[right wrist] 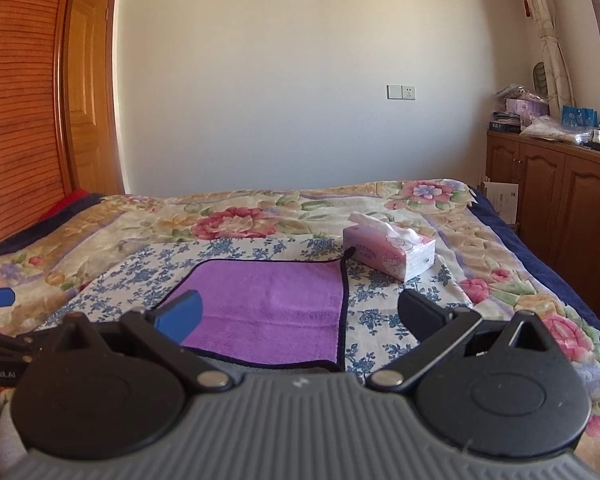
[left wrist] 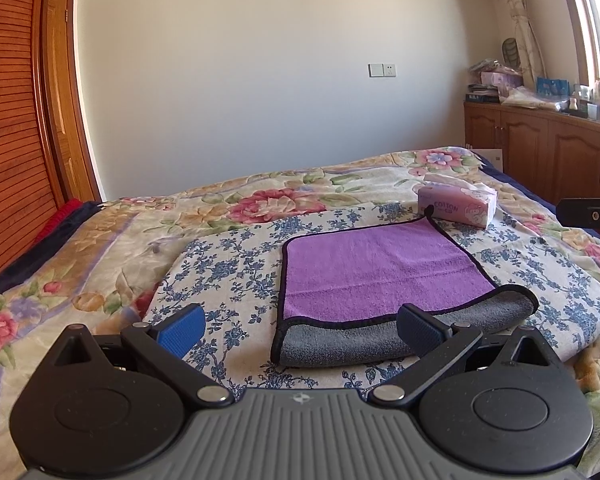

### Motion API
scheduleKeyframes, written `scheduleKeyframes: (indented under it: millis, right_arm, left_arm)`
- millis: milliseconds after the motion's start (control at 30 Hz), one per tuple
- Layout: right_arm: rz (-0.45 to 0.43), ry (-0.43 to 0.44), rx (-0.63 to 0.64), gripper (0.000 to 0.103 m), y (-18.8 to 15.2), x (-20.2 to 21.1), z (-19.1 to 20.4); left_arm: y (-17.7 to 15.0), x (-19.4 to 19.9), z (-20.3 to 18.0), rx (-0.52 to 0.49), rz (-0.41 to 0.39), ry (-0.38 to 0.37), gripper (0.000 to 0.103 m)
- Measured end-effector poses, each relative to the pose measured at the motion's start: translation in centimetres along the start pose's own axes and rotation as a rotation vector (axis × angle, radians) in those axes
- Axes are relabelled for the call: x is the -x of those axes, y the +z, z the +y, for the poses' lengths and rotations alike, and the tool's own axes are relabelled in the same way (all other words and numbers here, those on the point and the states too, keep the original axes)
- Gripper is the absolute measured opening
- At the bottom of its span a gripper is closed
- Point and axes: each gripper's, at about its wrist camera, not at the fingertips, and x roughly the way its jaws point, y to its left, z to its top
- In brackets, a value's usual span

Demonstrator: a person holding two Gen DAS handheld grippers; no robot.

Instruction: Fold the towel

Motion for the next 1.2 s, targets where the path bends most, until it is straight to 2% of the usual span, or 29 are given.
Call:
scheduleKeyframes:
  millis: [633, 1200]
  right_arm:
    - [0.05, 0.008, 0.033, 0.103, 0.5, -3.6, -0.4]
    - [0.104, 0.026, 0.066, 0.103, 0.5, -6.6, -0.4]
  left_arm:
    - [0.5, -4.3, 0.4, 0.001, 0.045, -0.026, 0.103]
    - [0.7, -9.5, 2.5, 0.053, 0.118, -0.051, 0.103]
